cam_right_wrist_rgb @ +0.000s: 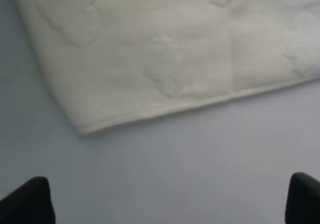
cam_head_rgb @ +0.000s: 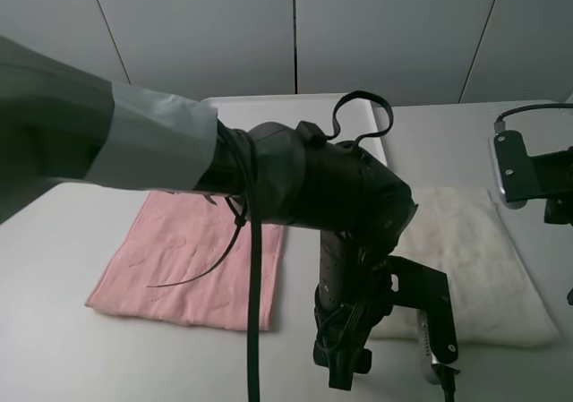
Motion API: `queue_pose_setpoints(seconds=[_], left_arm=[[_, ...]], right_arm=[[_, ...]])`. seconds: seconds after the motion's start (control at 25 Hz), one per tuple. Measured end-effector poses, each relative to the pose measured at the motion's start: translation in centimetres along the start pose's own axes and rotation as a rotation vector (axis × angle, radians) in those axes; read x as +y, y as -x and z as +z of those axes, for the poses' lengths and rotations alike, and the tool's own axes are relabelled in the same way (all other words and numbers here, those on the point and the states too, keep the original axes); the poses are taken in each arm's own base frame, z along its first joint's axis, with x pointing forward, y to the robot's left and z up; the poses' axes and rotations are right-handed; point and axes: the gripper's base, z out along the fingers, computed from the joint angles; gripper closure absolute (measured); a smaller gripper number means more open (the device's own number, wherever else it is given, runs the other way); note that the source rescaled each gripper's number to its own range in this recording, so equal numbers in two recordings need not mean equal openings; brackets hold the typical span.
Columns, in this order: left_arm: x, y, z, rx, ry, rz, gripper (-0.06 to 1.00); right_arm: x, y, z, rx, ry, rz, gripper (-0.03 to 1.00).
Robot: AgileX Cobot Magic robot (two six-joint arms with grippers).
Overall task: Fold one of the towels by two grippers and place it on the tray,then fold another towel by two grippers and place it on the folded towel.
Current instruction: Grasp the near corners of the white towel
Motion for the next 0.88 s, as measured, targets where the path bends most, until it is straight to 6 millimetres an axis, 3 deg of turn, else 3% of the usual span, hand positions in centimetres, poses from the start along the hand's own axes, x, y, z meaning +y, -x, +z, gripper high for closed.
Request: queue_pose_setpoints(seconds=[0.4,0.88], left_arm=[[0.0,0.0,0.0,0.0,-0.004,-0.007,0.01],[0.0,0.1,0.0,-0.014,0.003,-0.01,0.01]], right_arm=[[3.7,-0.6,4.0,-0.003,0.055,-0.094,-0.03],[4.5,0.0,5.3,-0.091,-0.001,-0.153,-0.03]])
